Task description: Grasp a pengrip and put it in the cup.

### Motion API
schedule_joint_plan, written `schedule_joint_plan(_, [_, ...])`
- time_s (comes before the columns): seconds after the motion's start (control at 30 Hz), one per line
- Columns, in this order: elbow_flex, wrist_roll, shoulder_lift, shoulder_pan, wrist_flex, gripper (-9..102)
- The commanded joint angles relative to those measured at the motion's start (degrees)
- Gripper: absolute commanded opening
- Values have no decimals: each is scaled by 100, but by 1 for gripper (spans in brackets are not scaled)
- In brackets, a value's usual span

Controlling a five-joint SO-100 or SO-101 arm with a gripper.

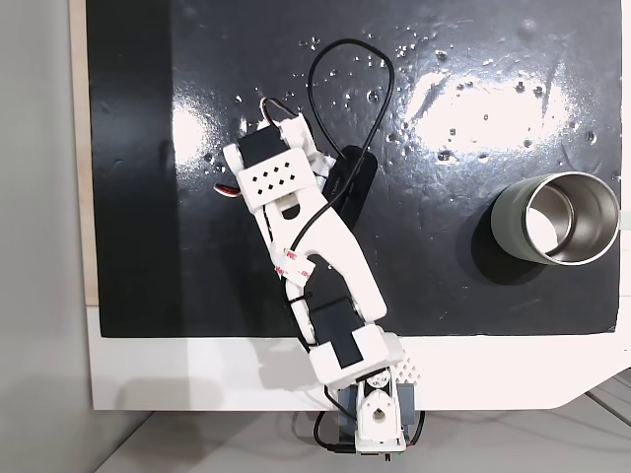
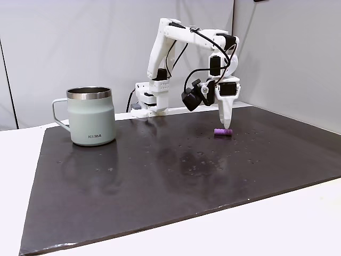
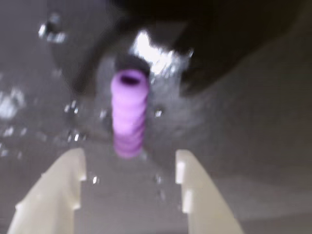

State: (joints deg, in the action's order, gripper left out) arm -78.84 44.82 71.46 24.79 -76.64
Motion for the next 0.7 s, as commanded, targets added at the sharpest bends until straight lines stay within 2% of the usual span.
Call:
schedule_joint_plan(0.0, [431,53,-53,-132,-132,23])
schedule_joint_plan(0.37, [905,-26,-721,-237,-457,22])
schedule_joint_plan(0.6, [1336,-176,-1081,-281,-650,12])
schedule_joint_plan(0.67, [1362,-202,-1099,-281,-668,6])
